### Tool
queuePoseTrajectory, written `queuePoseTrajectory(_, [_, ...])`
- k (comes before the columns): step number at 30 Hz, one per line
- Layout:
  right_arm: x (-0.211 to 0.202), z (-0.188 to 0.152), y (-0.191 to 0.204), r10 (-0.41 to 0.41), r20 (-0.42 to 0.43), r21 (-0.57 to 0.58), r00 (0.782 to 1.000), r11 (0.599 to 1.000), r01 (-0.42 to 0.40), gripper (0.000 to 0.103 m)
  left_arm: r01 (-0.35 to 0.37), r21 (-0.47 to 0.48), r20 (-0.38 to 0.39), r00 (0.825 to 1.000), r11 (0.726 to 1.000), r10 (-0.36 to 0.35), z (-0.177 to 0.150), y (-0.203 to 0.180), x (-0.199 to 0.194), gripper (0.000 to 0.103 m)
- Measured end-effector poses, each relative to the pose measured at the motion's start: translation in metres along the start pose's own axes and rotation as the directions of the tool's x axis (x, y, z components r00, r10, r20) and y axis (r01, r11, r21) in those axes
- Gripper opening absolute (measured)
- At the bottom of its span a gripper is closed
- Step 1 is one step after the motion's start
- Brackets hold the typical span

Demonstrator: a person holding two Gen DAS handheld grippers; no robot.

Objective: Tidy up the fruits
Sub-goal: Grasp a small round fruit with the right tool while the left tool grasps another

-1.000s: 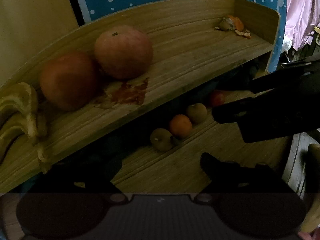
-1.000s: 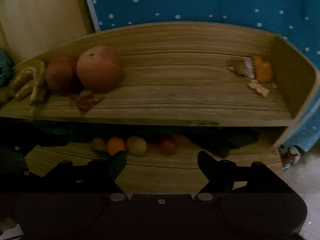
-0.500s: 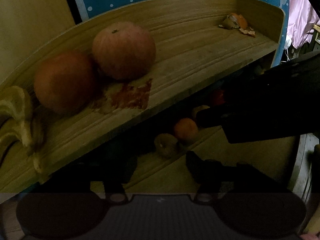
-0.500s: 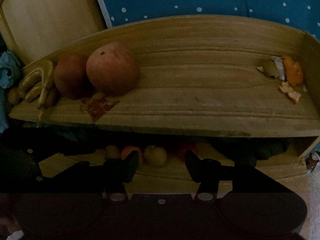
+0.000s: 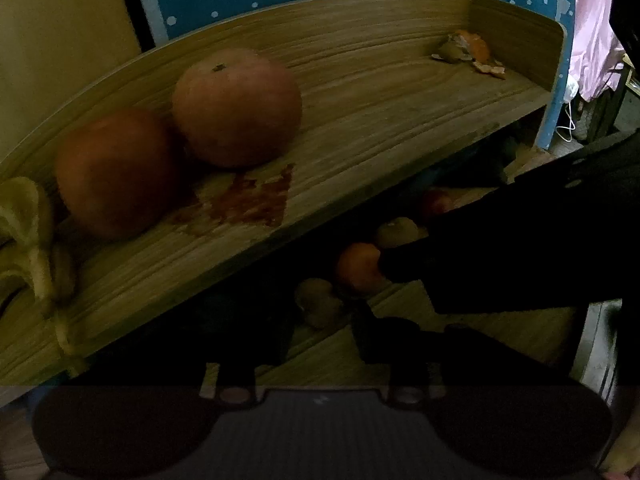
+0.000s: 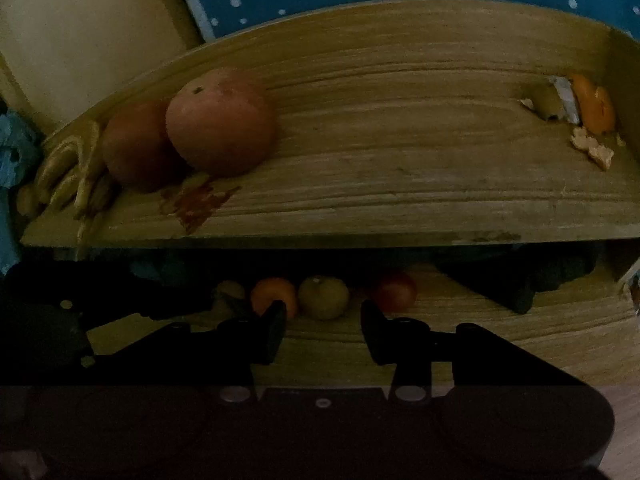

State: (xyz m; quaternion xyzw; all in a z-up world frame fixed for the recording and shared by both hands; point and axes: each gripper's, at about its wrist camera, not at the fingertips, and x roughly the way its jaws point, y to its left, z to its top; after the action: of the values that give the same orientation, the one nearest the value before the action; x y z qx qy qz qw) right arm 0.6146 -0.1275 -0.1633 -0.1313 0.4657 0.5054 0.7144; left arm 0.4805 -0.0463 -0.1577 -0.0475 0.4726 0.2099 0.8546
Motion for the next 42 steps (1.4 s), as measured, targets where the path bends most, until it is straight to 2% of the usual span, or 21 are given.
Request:
queuePoseTrajectory(10, [0.008,0.007,-0.005,-0.001,0.023,0.05,1.0,0.999,0.0,0.039,-0.007,-0.019,0.002,1.0,1.0,0.007,-0.002,0.003,-0.002,0.035])
queuePoseTrajectory(15, [0.009,0.007,-0.009,0.023,0.026,0.058,0.999,0.998,-0.025,0.029,0.0,-0.033,-0.002,1.0,0.999,0.0,-0.002,0.005,-0.002,0.031])
queuePoseTrajectory(22, [0.002,-0.005,-0.013,0.03,0.027,0.073,0.999,0.997,-0.032,0.028,0.009,-0.047,-0.019,1.0,0.999,-0.01,-0.011,0.008,-0.007,0.03])
queuePoseTrajectory(34, [-0.016,-0.032,0.02,0.005,0.007,0.077,1.0,0.997,-0.006,0.028,0.055,-0.066,-0.049,0.997,0.996,-0.058,-0.038,0.018,-0.032,0.03])
queuePoseTrajectory(42, [-0.038,-0.051,0.05,-0.021,0.031,0.114,0.999,0.993,0.017,0.028,0.077,-0.062,-0.045,0.996,0.995,-0.08,-0.052,0.025,-0.053,0.03])
